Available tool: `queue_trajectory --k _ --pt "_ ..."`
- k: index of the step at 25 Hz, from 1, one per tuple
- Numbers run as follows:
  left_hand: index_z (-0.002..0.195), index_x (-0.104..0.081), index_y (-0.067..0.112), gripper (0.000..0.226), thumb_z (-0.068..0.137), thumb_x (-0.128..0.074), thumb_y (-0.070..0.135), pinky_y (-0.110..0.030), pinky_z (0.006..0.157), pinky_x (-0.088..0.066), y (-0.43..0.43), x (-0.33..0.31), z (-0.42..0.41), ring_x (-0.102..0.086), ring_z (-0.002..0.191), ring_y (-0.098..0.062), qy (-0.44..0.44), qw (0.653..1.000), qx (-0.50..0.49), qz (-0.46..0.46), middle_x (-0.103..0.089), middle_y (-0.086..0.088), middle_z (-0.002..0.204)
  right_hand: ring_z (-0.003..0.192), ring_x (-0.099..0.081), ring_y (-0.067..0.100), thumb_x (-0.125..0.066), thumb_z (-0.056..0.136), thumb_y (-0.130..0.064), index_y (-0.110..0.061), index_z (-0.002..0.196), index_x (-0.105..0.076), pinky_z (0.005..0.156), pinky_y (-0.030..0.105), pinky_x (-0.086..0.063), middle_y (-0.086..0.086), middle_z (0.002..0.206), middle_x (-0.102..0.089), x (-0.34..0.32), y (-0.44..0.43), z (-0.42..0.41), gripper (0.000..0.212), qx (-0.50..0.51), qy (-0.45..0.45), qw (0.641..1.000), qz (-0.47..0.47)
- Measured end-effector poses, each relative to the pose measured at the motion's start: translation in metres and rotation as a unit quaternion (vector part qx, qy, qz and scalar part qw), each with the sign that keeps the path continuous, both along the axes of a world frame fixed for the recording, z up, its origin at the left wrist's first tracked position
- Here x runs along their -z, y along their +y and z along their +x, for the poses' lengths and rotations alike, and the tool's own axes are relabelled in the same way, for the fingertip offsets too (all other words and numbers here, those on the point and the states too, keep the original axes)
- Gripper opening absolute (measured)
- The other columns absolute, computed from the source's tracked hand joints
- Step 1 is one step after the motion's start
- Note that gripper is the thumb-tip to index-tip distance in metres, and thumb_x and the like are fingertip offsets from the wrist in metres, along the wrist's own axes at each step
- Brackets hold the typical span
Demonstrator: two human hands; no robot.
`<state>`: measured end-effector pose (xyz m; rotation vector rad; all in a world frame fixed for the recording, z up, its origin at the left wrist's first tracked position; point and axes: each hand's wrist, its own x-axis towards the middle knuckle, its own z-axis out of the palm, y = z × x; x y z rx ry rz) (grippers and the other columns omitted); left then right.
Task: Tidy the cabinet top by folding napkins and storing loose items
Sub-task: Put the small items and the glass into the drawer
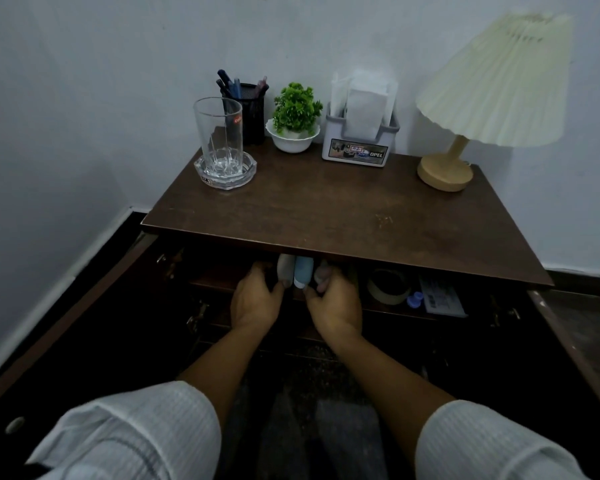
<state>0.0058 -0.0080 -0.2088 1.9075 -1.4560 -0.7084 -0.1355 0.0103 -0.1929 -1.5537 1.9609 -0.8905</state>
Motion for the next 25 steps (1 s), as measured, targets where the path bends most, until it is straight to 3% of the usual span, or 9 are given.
queue_trajectory --k 4,7,10,17,25 --pt "0.106 -0.058 0.027 0.02 0.09 -0.066 0.038 -0.032 0.071 -0.049 0.017 0.006 0.005 -0.061 0.101 -0.019 -0.078 0.995 0.045 -0.037 -0.062 0.003 0.111 0.101 -0.065 0.017 -0.065 0.092 -0.026 -0.023 0.118 -0.062 0.078 0.031 -0.053 -0.003 0.115 -0.062 0.011 0.018 -0.009 0.027 -0.1 0.096 0.99 -0.002" --pt "0.131 -0.056 0.028 0.04 0.092 -0.062 0.034 -0.037 0.083 -0.052 0.024 0.014 0.008 -0.05 0.118 -0.02 -0.186 0.972 0.138 -0.037 -0.054 0.001 0.13 0.113 -0.062 0.022 -0.059 0.093 -0.02 -0.024 0.137 -0.055 0.087 0.037 -0.055 -0.001 0.137 -0.053 0.018 0.021 -0.009 0.044 -0.18 0.166 0.969 0.013" --pt "0.146 -0.044 0.031 0.055 0.094 -0.059 0.035 -0.041 0.09 -0.053 0.023 0.019 0.009 -0.044 0.126 -0.024 -0.225 0.959 0.172 -0.012 -0.045 -0.002 0.143 0.119 -0.06 0.025 -0.055 0.094 -0.015 -0.027 0.146 -0.046 0.089 0.039 -0.055 -0.001 0.149 -0.043 0.023 0.02 -0.008 0.054 -0.202 0.187 0.961 0.02" --pt "0.152 -0.034 0.035 0.062 0.095 -0.058 0.033 -0.044 0.094 -0.053 0.017 0.028 0.013 -0.045 0.132 -0.026 -0.22 0.955 0.2 -0.008 -0.032 -0.001 0.158 0.125 -0.058 0.031 -0.053 0.092 -0.014 -0.038 0.154 -0.03 0.087 0.043 -0.057 0.002 0.164 -0.025 0.037 0.008 -0.008 0.07 -0.221 0.206 0.952 0.048" --pt "0.155 -0.027 0.035 0.068 0.095 -0.059 0.034 -0.043 0.091 -0.055 0.014 0.03 0.011 -0.052 0.129 -0.027 -0.222 0.951 0.215 -0.004 -0.027 0.0 0.161 0.113 -0.063 0.029 -0.058 0.09 -0.015 -0.032 0.157 -0.025 0.078 0.039 -0.058 -0.001 0.166 -0.021 0.041 0.008 -0.008 0.076 -0.207 0.219 0.953 0.039"
